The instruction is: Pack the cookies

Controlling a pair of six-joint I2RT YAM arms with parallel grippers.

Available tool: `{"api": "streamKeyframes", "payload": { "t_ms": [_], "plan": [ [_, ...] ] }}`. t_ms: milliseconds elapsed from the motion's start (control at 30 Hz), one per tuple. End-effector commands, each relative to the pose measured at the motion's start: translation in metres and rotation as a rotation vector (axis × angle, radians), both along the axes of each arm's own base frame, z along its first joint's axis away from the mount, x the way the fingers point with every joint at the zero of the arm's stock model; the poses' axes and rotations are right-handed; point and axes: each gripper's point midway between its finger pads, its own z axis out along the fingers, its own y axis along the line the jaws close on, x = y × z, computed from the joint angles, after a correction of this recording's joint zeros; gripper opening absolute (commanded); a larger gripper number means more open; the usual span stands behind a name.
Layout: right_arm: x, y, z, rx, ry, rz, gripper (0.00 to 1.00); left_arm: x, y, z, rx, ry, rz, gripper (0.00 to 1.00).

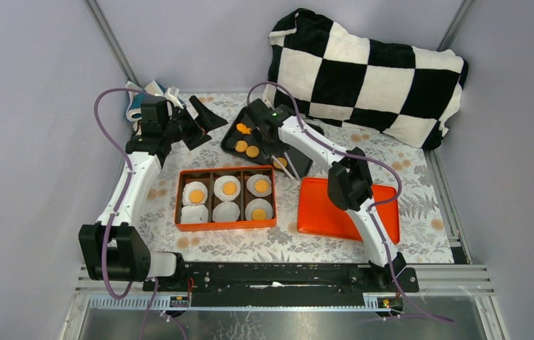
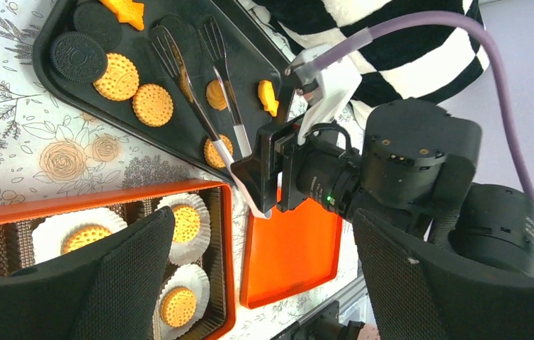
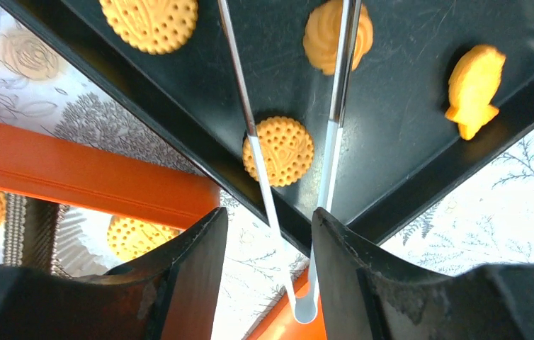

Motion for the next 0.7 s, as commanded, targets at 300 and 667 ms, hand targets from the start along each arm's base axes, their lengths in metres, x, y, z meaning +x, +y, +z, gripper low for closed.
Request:
{"api": "streamKeyframes", "payload": {
  "t_ms": [300,667],
  "plan": [
    [0.007,-0.034,-0.018,-0.158,-0.030,-0.040,0.69,0.001,-0.003,0.009,-0.022,-0.045,-0.027,0.99],
    [0.004,-0.043,-0.045,-0.093,0.047,-0.040,0.60,0.001,-0.003,0.008,-0.025,-0.037,-0.018,0.99]
  ]
}}
